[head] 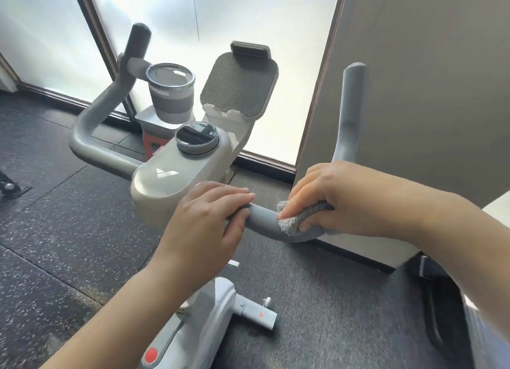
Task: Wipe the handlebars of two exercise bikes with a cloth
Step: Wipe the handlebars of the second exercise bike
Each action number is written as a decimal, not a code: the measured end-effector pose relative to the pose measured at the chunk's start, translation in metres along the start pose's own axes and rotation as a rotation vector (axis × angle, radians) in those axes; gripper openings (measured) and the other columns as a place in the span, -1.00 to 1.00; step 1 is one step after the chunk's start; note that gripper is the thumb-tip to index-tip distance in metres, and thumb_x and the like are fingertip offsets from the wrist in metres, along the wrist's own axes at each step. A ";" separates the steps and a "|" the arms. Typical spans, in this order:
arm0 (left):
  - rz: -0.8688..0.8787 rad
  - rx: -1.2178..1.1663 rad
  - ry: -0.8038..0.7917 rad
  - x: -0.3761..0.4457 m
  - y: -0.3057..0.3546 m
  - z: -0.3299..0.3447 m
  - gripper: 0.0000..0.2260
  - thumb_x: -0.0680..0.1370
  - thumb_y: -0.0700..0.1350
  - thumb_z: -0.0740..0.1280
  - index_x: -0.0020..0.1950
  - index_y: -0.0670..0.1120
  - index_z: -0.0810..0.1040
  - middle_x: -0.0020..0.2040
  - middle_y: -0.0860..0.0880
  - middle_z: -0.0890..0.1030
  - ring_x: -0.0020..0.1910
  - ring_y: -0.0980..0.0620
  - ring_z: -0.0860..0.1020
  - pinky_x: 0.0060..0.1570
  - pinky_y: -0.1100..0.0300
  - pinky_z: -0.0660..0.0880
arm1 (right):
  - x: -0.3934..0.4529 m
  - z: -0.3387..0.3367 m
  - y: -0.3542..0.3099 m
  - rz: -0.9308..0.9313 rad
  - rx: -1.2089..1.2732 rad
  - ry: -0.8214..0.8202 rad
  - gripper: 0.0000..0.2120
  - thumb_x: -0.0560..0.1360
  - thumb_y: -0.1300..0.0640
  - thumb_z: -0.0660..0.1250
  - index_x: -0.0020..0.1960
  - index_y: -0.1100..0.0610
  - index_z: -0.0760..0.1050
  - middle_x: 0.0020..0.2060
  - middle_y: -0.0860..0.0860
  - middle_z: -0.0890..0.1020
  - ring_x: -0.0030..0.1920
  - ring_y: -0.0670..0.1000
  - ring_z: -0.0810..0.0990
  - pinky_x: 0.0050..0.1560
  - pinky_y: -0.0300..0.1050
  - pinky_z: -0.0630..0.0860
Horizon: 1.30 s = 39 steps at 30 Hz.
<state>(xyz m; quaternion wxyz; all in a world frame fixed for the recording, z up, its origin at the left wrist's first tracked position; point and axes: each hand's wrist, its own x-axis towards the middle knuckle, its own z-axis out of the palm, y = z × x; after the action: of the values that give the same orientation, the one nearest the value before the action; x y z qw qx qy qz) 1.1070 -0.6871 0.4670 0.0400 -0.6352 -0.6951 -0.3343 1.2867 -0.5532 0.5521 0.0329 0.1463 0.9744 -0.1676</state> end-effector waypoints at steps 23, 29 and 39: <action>-0.260 0.026 0.179 -0.007 0.055 0.025 -0.74 0.48 0.06 0.25 0.03 0.05 0.68 0.04 0.20 0.63 0.15 0.21 0.48 0.30 0.43 0.23 | -0.018 -0.025 0.122 -0.340 -0.161 0.347 -0.74 0.46 0.24 0.43 0.03 -0.09 0.66 0.03 -0.14 0.66 -0.03 0.07 0.50 -0.08 0.07 0.55; -0.264 0.046 0.123 -0.006 0.054 0.018 -0.73 0.46 0.09 0.25 -0.01 0.07 0.69 0.00 0.22 0.64 0.11 0.29 0.46 0.26 0.51 0.20 | -0.010 -0.032 0.137 -0.351 -0.176 0.393 -0.76 0.46 0.24 0.43 0.02 -0.06 0.67 0.01 -0.11 0.66 -0.05 0.09 0.50 -0.09 0.06 0.55; -0.177 0.058 0.004 0.001 0.041 0.003 -0.75 0.45 0.13 0.25 0.00 0.16 0.68 0.02 0.34 0.61 0.08 0.22 0.53 0.15 0.17 0.40 | -0.006 -0.044 0.147 -0.357 -0.337 0.530 -0.79 0.47 0.26 0.41 -0.03 -0.02 0.67 0.01 -0.05 0.67 -0.12 0.11 0.49 -0.12 0.01 0.54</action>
<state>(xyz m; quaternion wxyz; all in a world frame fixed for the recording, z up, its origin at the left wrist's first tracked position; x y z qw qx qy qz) 1.1451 -0.6860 0.4818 0.0302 -0.5693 -0.7577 -0.3175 1.3355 -0.4076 0.5471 -0.2267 0.0048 0.9733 0.0361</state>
